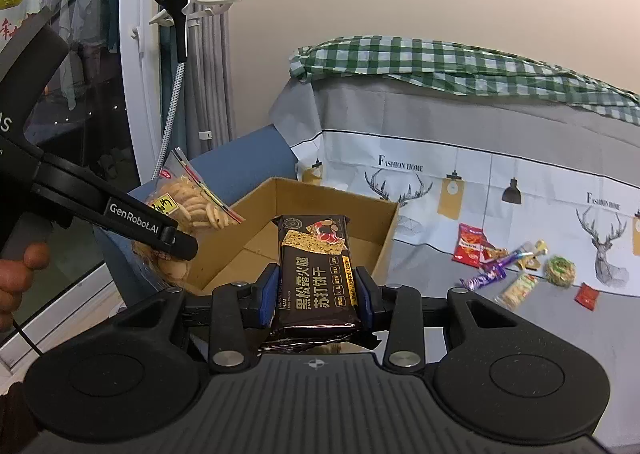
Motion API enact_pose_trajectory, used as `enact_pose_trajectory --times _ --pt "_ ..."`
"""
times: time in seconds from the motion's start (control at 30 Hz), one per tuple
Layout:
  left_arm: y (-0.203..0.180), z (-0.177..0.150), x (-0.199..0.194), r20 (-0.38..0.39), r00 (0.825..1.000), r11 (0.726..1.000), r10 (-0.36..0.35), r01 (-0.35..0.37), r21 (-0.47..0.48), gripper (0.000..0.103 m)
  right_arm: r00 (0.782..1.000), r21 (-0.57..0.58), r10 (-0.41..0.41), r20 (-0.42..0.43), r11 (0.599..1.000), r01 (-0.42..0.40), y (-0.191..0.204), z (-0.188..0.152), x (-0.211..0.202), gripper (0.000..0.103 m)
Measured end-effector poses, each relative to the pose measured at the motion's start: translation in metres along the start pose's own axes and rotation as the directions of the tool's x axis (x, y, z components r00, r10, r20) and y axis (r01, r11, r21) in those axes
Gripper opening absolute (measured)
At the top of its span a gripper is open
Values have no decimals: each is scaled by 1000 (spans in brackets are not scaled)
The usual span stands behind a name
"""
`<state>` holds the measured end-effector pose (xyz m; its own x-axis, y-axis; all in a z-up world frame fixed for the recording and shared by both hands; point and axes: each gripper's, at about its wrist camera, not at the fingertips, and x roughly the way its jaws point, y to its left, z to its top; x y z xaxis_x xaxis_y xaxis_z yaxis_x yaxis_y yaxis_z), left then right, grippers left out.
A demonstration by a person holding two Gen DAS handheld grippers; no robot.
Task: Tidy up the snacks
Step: 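Carry the biscuit bag and wafer pack over the cardboard box with both tools, then open both tools to drop the biscuit bag and wafer pack into the box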
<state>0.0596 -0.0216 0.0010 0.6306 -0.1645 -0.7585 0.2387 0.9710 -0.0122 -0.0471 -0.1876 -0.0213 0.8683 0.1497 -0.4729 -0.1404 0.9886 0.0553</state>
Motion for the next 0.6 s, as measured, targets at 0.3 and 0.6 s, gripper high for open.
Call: enact_pose_trajectory --times 0.3,0.6 --pt "18 29 46 -49 999 1000 14 -13 7 51 999 8 9 -40 1000 -9 -2 16 54 41" --pt "25 61 106 -98 994 999 47 -45 27 51 995 28 2 -99 1000 1 -7 23 122 41"
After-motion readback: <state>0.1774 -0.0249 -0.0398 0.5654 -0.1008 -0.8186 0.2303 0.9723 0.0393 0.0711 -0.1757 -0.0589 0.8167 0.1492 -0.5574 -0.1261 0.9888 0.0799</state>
